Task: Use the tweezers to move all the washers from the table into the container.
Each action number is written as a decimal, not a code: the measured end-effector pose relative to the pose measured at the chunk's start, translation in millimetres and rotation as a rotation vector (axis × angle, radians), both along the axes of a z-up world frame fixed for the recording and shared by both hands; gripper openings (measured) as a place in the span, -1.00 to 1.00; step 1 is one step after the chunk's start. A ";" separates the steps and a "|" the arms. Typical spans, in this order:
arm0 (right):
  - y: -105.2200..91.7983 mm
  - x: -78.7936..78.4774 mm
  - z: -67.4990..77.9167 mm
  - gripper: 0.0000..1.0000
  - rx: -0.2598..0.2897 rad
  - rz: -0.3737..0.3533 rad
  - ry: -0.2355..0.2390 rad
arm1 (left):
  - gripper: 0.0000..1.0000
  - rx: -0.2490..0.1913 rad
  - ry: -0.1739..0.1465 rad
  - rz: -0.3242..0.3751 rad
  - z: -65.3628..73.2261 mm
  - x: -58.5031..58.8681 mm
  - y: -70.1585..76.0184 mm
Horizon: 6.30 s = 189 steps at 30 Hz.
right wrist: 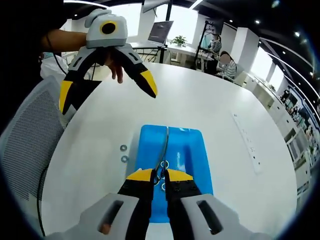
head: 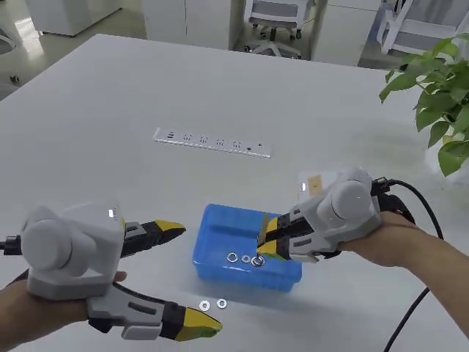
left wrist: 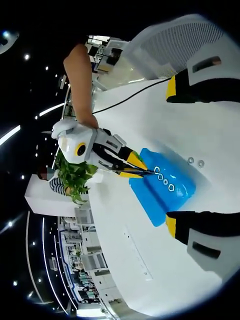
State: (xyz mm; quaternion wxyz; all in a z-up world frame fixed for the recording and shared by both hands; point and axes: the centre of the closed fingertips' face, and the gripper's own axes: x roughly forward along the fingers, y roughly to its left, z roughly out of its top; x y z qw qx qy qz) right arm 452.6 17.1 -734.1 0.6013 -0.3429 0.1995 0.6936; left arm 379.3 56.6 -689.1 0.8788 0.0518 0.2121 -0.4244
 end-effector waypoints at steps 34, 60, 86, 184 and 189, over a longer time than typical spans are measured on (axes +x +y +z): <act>7.2 3.5 -31.7 -0.80 0.003 0.010 0.040 | -0.33 0.111 -0.079 -0.149 -0.1 60.9 -26.3; 5.4 0.3 -32.3 -0.79 -0.016 0.059 0.002 | -0.87 0.189 -0.118 -0.249 -3.4 71.9 -55.6; -4.8 10.4 -22.4 -0.54 -0.024 0.001 -0.037 | -0.91 0.182 -0.146 -0.231 3.4 76.6 -53.9; -41.3 -47.2 13.5 0.65 0.177 -0.200 0.109 | -0.91 0.131 -0.090 -0.086 36.5 16.9 -12.6; -40.7 -49.8 12.7 0.65 0.183 -0.184 0.110 | -0.91 0.148 -0.078 -0.103 26.1 12.4 -16.6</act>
